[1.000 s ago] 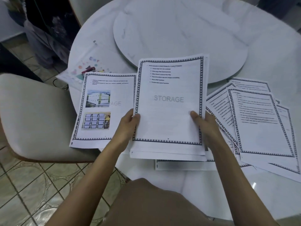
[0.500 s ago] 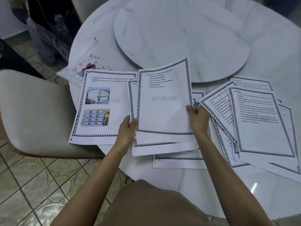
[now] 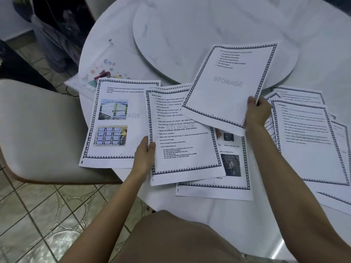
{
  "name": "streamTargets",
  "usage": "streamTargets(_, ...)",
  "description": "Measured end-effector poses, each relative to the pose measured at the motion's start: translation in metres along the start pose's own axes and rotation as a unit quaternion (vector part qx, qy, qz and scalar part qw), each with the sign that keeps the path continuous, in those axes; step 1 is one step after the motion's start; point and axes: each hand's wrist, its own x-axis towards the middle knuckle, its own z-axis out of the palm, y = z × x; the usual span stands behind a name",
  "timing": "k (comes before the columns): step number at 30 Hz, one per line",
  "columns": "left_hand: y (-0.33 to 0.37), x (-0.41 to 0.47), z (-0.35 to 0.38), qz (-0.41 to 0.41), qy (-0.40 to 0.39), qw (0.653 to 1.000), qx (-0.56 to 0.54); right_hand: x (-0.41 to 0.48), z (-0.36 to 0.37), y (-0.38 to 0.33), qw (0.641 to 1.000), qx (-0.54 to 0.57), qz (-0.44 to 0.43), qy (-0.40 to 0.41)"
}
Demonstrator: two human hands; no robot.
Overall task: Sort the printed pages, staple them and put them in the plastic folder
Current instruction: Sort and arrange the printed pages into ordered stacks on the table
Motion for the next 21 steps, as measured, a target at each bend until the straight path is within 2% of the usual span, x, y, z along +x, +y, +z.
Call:
streamTargets(12, -0.003, 0.009, -0.001, -0.017, 0.022, 1.000, -0.005, 0.009, 0.010, 0.009, 0.998, -0.008, 0.028, -0.048)
streamTargets(21, -0.004, 0.009, -0.002, -0.019, 0.019, 0.999, -0.017, -0.014, -0.007, 0.019, 0.992, 0.011, 0.017, -0.124)
